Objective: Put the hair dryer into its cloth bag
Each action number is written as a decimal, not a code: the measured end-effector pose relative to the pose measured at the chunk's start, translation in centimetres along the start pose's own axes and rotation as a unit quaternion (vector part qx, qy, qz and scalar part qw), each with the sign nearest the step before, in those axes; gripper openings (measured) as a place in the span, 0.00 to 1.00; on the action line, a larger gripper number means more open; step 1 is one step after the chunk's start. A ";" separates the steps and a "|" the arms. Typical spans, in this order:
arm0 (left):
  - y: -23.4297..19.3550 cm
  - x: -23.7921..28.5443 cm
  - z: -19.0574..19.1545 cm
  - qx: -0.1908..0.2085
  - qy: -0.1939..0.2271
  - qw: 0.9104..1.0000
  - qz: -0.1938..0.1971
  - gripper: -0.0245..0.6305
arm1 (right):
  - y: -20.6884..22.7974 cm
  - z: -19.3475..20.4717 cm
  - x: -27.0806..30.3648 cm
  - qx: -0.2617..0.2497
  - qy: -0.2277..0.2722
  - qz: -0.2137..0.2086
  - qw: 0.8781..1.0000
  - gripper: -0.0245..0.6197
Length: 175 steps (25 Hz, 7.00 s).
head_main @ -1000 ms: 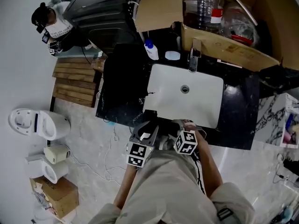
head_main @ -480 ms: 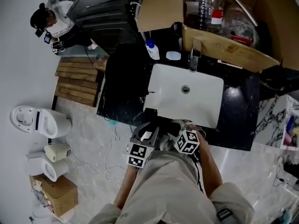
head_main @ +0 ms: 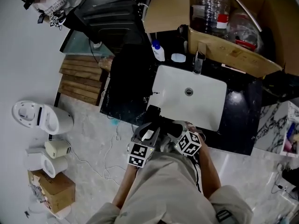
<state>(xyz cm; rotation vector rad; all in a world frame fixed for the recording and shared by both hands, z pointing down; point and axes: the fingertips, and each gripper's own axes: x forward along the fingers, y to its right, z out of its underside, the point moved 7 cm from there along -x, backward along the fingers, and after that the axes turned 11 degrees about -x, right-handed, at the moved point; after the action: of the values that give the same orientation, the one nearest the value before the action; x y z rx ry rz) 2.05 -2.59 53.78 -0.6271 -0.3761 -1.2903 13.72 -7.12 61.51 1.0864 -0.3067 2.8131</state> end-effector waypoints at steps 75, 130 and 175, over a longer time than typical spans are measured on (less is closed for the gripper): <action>-18.7 -4.9 -2.2 0.052 0.002 0.998 0.027 0.21 | 1.8 -9.1 11.2 0.131 -0.032 0.068 0.989 0.33; -25.3 6.5 -2.0 0.283 -0.140 0.935 0.163 0.05 | 1.5 -10.8 10.6 0.279 -0.110 0.195 0.934 0.33; -24.1 2.9 -8.5 0.169 -0.050 0.965 0.193 0.05 | 3.2 -13.2 13.3 0.247 -0.076 0.133 0.957 0.33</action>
<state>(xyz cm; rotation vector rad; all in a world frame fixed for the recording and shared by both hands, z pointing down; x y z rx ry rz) -21.17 -13.69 54.18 -0.4476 -0.5163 -0.7989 -5.30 -6.87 60.42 1.4549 0.2842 3.1439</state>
